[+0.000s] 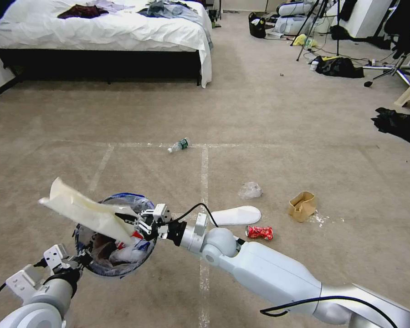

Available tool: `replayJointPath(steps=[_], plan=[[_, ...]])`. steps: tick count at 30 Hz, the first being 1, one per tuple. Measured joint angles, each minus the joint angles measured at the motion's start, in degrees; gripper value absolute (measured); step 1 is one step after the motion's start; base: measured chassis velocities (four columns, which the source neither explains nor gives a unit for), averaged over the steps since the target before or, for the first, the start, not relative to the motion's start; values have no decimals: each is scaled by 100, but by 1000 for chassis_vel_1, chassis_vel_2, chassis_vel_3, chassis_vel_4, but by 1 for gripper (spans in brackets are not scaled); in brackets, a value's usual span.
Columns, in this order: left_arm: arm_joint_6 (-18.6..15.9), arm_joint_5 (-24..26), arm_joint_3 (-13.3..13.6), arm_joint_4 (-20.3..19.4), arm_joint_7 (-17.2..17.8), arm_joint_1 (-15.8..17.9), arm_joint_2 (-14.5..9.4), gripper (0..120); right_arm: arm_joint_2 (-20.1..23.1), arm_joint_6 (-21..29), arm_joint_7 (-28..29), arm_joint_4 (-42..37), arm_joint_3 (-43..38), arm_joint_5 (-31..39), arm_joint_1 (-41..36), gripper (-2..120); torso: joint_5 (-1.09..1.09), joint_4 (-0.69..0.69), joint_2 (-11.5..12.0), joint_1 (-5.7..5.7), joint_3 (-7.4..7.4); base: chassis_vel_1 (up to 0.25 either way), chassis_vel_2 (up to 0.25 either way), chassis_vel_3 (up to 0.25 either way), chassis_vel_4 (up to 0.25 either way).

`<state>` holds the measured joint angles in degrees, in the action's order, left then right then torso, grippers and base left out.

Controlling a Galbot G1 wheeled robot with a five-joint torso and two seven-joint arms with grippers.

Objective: Pick up the trash bin and place the garbage on the floor into it.

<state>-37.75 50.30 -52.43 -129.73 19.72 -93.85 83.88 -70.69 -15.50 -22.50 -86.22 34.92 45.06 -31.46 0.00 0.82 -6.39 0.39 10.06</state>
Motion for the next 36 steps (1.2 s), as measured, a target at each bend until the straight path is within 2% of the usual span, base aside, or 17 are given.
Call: replayJointPath(steps=[2, 3, 5, 6, 8, 9, 12, 13, 18, 23, 29, 31, 35, 36], plan=[[4, -3, -1, -10, -3, -14, 7, 0, 3, -6, 1, 17, -16, -34, -18, 39, 0, 0, 0, 0, 0, 0, 0, 0, 0], [4, -3, -1, -10, -3, -14, 7, 0, 3, -6, 1, 17, -16, -34, -18, 39, 0, 0, 0, 0, 0, 0, 0, 0, 0], [7, -12, -2, -12, -6, -18, 9, 0, 8, -10, 2, 12, -56, -45, -38, 51, 0, 0, 0, 0, 0, 0, 0, 0, 0], [7, -12, -2, -12, -6, -18, 9, 0, 8, -10, 2, 12, -56, -45, -38, 51, 0, 0, 0, 0, 0, 0, 0, 0, 0], [8, -15, 0, -21, -8, -18, 14, 0, 13, -16, 2, -4, -82, -47, -41, 60, 0, 0, 0, 0, 0, 0, 0, 0, 0], [8, -15, 0, -21, -8, -18, 14, 0, 13, -16, 2, -4, -82, -47, -41, 60, 0, 0, 0, 0, 0, 0, 0, 0, 0], [9, -24, 6, -24, -10, -19, 18, 0, 15, -16, 6, -85, -168, -18, -36, 76, 0, 0, 0, 0, 0, 0, 0, 0, 0], [9, -24, 6, -24, -10, -19, 18, 0, 15, -16, 6, -85, -168, -18, -36, 76, 0, 0, 0, 0, 0, 0, 0, 0, 0], [9, -31, 7, -25, -11, -17, 19, 0, -4, -15, 63, -253, -353, 89, 5, 96, 0, 0, 0, 0, 0, 0, 0, 0, 0], [9, -32, 2, -25, -12, -17, 11, 0, -29, 0, 127, -450, -645, 233, 19, 98, 0, 0, 0, 0, 0, 0, 0, 0, 0], [8, -27, -9, -2, -23, -11, -33, 0, 51, 138, 311, -714, -1409, 399, -58, 99, 0, -1, 0, 0, 0, 0, 0, 0, 0], [8, -27, -5, 37, -42, 9, -59, 0, 203, 325, 550, -939, -2103, 411, -217, 100, 0, -1, 0, 0, 0, 0, 0, 0, 0], [7, -28, 5, 66, -53, 24, -78, 0, 362, 410, 773, -1099, -2461, 409, -343, 100, 2, -1, 0, 0, 0, 0, 0, 0, 0], [4, -37, 23, 111, -61, 47, -103, 0, 621, 466, 939, -1280, -2955, 402, -578, 100, 1, -1, 0, 0, 0, 0, 0, 0, 0]])
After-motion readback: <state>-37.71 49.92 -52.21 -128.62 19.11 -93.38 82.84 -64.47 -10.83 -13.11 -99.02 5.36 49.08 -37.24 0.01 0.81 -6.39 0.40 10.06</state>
